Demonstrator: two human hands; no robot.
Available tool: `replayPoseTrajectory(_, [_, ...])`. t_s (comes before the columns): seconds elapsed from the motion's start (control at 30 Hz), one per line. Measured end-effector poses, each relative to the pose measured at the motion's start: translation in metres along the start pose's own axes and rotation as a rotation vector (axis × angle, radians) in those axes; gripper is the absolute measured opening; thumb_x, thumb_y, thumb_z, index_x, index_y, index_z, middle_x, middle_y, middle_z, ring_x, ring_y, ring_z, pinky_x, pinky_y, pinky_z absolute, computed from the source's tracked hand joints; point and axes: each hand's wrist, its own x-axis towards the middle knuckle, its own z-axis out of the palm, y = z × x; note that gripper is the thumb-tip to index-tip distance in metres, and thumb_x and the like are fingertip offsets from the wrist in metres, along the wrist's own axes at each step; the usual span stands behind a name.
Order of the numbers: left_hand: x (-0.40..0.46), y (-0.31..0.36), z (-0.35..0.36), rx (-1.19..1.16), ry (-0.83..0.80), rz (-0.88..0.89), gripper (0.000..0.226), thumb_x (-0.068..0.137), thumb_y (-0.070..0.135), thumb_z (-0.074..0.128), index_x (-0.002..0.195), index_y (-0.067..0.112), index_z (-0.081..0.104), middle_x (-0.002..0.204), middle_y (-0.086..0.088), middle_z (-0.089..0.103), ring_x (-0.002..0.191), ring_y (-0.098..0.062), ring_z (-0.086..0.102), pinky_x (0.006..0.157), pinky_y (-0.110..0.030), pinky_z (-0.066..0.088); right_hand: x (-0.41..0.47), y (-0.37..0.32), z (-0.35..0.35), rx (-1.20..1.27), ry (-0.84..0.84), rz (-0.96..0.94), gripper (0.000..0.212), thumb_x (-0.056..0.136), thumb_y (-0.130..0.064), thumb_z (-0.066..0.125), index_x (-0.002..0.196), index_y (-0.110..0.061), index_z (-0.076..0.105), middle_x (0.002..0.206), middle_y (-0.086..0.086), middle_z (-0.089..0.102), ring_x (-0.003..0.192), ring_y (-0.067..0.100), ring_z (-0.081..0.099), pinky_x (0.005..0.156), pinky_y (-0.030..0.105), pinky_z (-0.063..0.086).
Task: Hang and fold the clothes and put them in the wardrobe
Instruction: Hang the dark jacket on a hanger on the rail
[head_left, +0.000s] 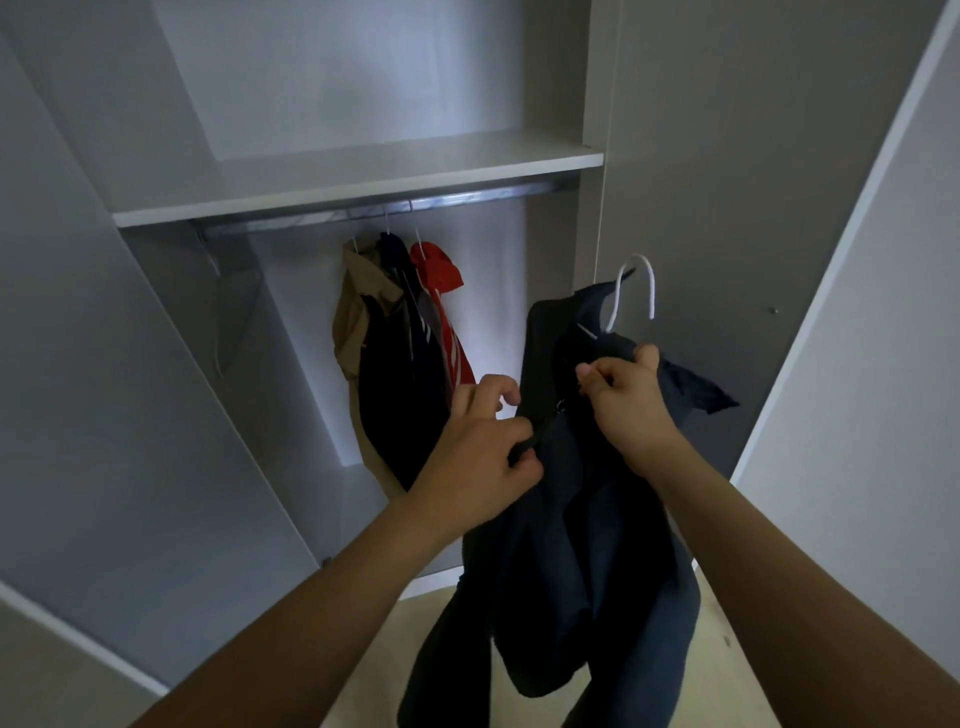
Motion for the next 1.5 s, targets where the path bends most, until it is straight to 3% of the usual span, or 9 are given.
replayPoseTrajectory(0.17, [-0.007,-0.011,-0.031,-0.023,-0.167,0.075,0.023,0.084,0.027,0.059,0.067,0.013,0.054,0.105,0.01,0.036,0.096,-0.007,0.034,0.083,-0.019,0.037,0.008,0.004,-0.002,-0.139,0.013,-0.077,0.037,0.098,-0.024,0.053,0.068,-0.004,0.055,0.109,0.002,0.026,0.068,0.003,0.043,0.07,0.013,0.03])
replayPoseTrajectory(0.47, [-0.04,-0.056,-0.067,0.09,-0.455,0.113,0.013,0.082,0.021,0.058,0.072,0.017,0.051,0.087,0.005,0.046,0.077,-0.009,0.044,0.064,-0.021,0.038,-0.003,-0.018,0.021,-0.185,-0.083,-0.196,0.041,0.098,-0.018,0.054,0.058,-0.019,0.045,0.113,0.004,0.025,0.068,0.01,0.045,0.079,0.013,0.029])
replayPoseTrajectory(0.73, [-0.068,-0.111,-0.047,0.502,-0.623,-0.415,0.021,0.089,0.025,0.051,0.095,0.011,0.065,0.091,-0.001,0.065,0.08,-0.016,0.061,0.06,-0.021,0.038,-0.027,-0.025,0.056,-0.244,-0.248,-0.236,0.033,0.098,-0.025,0.053,0.081,0.001,0.064,0.115,0.0,0.026,0.07,0.007,0.046,0.081,0.011,0.031])
replayPoseTrajectory(0.83, [-0.05,-0.104,-0.048,0.276,-0.756,-0.561,0.014,0.087,0.02,0.054,0.095,0.01,0.061,0.093,-0.001,0.059,0.085,-0.017,0.06,0.061,-0.021,0.041,-0.028,-0.031,0.06,-0.164,-0.261,-0.183,0.033,0.1,-0.026,0.05,0.078,-0.004,0.061,0.113,0.002,0.032,0.071,0.006,0.048,0.074,0.008,0.03])
replayPoseTrajectory(0.97, [-0.013,-0.056,-0.039,-0.452,-0.467,-0.696,0.03,0.073,0.039,0.062,0.101,0.031,0.055,0.098,0.004,0.063,0.089,-0.011,0.063,0.066,-0.023,0.048,-0.017,-0.05,0.051,-0.03,-0.198,-0.17,0.033,0.099,-0.028,0.05,0.072,-0.011,0.059,0.106,0.001,0.036,0.072,0.001,0.05,0.066,-0.002,0.033])
replayPoseTrajectory(1.1, [0.002,-0.034,-0.014,-0.532,-0.052,-0.706,0.015,0.091,0.019,0.048,0.097,0.014,0.06,0.091,-0.003,0.064,0.086,-0.02,0.063,0.078,-0.035,0.052,-0.016,-0.054,0.039,0.047,-0.22,-0.207,0.028,0.095,-0.037,0.055,0.075,-0.018,0.058,0.096,0.001,0.044,0.072,-0.009,0.051,0.071,0.003,0.038])
replayPoseTrajectory(1.2, [0.001,-0.052,-0.023,-0.623,0.16,-0.845,0.024,0.099,0.013,0.042,0.11,0.023,0.06,0.096,0.01,0.062,0.091,-0.012,0.06,0.084,-0.026,0.048,-0.014,-0.039,0.018,0.239,-0.205,-0.083,0.03,0.088,-0.048,0.061,0.083,-0.028,0.039,0.085,0.003,0.049,0.073,0.009,0.054,0.067,0.026,0.048])
replayPoseTrajectory(1.37, [0.001,-0.072,-0.048,-1.225,0.277,-1.06,0.023,0.096,0.011,0.056,0.115,0.011,0.068,0.111,-0.013,0.071,0.102,-0.027,0.067,0.085,-0.035,0.055,-0.015,-0.016,0.003,0.43,-0.233,0.225,0.061,0.067,-0.058,0.078,0.114,-0.033,0.048,0.102,-0.001,0.065,0.086,0.014,0.07,0.069,0.025,0.056])
replayPoseTrajectory(1.5, [0.002,-0.059,-0.046,-1.497,0.256,-1.072,0.023,0.085,0.014,0.061,0.102,0.006,0.075,0.11,-0.017,0.071,0.1,-0.03,0.067,0.097,-0.042,0.05,-0.01,-0.005,0.011,0.327,-0.314,0.297,0.02,0.078,-0.035,0.075,0.086,-0.017,0.077,0.086,0.006,0.075,0.083,0.023,0.072,0.081,0.036,0.058])
